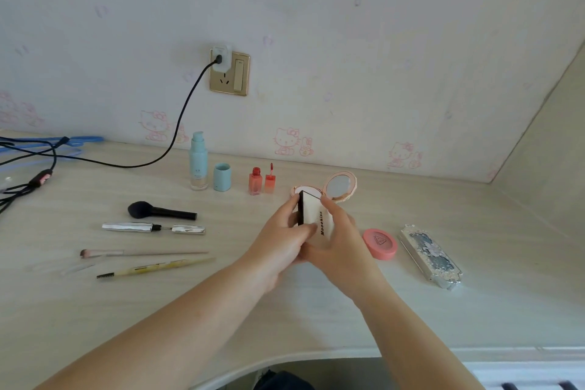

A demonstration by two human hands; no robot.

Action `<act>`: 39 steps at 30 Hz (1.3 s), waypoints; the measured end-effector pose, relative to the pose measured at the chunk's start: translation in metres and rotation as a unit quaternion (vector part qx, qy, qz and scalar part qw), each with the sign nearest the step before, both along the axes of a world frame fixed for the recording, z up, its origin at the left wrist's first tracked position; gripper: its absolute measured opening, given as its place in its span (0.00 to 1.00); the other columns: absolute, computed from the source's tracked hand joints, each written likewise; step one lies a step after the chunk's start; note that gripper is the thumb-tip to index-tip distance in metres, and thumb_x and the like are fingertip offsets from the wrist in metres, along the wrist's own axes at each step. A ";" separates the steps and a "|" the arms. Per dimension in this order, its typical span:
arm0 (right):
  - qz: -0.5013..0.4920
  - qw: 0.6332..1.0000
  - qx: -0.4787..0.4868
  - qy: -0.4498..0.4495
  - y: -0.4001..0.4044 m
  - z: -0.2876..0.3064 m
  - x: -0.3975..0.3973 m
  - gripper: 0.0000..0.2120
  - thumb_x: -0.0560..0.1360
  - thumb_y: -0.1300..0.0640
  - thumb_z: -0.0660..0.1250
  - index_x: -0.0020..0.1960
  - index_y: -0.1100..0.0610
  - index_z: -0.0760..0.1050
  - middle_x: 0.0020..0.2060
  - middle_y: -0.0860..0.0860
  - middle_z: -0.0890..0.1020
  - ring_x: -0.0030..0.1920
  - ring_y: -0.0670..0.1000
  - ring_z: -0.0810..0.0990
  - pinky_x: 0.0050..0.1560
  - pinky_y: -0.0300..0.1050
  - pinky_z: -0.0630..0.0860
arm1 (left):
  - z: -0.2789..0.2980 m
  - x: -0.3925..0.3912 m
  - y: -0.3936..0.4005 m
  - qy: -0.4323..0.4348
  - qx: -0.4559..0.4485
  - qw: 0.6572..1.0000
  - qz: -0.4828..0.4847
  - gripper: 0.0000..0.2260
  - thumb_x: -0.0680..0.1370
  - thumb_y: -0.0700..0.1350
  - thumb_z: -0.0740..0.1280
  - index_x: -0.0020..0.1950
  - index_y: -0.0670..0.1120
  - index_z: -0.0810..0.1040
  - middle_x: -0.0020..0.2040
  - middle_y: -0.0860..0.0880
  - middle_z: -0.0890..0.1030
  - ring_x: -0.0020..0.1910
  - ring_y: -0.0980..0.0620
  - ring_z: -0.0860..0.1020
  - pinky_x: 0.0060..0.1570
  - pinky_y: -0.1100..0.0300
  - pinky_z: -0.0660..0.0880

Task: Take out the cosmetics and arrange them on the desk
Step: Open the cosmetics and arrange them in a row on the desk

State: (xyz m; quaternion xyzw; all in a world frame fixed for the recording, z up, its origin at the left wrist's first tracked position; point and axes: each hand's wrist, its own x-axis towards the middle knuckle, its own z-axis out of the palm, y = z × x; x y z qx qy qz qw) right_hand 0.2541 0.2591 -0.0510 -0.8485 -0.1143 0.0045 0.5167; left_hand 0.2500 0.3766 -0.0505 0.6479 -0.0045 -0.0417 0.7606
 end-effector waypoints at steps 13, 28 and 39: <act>0.198 0.884 -0.359 -0.226 -0.048 0.036 0.020 0.39 0.67 0.42 0.72 0.73 0.40 0.57 0.72 0.36 0.52 0.73 0.38 0.47 0.72 0.36 0.48 | 0.020 0.010 0.032 0.032 0.023 0.996 -0.082 0.12 0.79 0.39 0.63 0.57 0.51 0.80 0.50 0.51 0.83 0.46 0.55 0.81 0.44 0.61 0.79; 0.044 0.984 -0.170 -0.036 -0.056 0.029 0.016 0.22 0.75 0.37 0.54 0.69 0.35 0.61 0.58 0.46 0.69 0.64 0.46 0.67 0.67 0.49 0.63 | 0.006 0.004 -0.038 -0.001 -0.264 0.964 -0.027 0.18 0.80 0.54 0.58 0.65 0.48 0.75 0.57 0.47 0.82 0.52 0.53 0.81 0.54 0.51 0.79; -0.065 0.970 -0.217 -0.092 -0.127 0.040 0.045 0.22 0.68 0.30 0.42 0.47 0.36 0.70 0.42 0.50 0.76 0.52 0.52 0.72 0.52 0.52 0.72 | 0.044 0.040 -0.134 0.131 -0.266 0.955 -0.012 0.21 0.80 0.60 0.53 0.63 0.49 0.75 0.52 0.50 0.82 0.46 0.52 0.82 0.39 0.56 0.79</act>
